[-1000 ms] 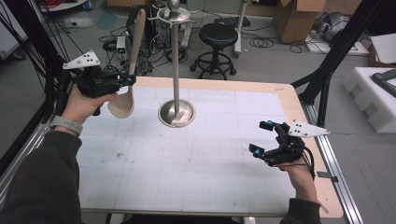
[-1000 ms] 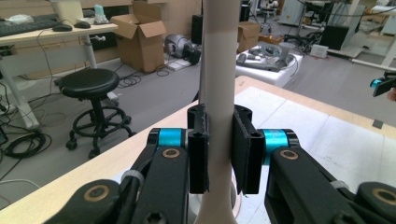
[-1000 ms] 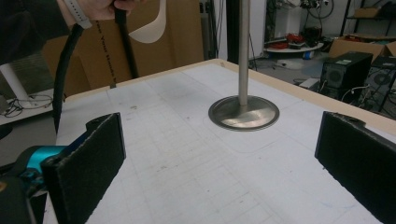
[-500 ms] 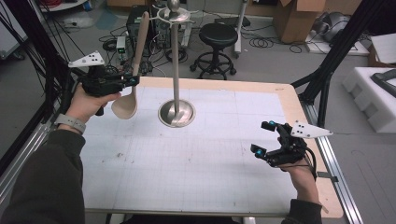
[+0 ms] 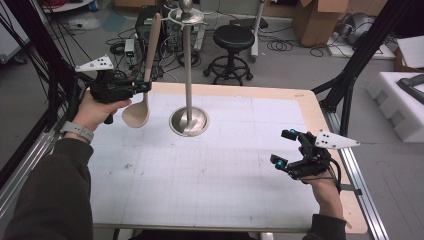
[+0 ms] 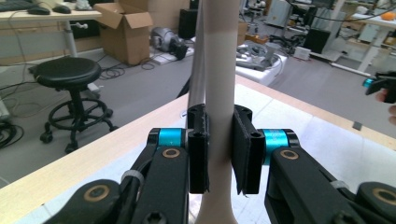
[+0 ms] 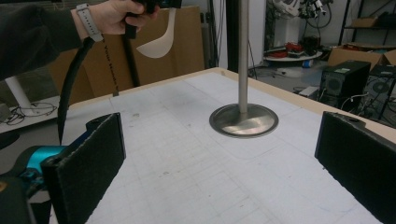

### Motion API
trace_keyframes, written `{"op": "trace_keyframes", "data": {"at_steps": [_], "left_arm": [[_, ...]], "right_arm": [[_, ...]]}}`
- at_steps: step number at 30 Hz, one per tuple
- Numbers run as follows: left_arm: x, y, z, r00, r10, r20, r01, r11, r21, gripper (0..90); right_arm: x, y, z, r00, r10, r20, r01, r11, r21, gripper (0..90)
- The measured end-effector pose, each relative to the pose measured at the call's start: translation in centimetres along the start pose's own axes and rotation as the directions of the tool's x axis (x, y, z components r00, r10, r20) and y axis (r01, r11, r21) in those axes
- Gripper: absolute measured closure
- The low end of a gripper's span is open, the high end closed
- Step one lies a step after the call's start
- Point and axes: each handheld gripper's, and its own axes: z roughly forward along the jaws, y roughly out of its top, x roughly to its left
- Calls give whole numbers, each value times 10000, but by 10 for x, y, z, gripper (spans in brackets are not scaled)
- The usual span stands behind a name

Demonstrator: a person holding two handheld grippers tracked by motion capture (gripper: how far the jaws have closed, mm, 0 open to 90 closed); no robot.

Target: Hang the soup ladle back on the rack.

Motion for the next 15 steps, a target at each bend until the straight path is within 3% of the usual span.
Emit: {"op": "trace_keyframes", "data": {"at_steps": [9,15], "left_arm": [[-4,-1,5,9995,105,291,-110,9998,149,777],[-5,-3,10,9997,55,257,-61,9997,232,777]], "right_arm": [[0,0,1,10000,-3,-10,3,10000,30,7],[0,0,1,10000,-14,-5,14,10000,47,7]]}}
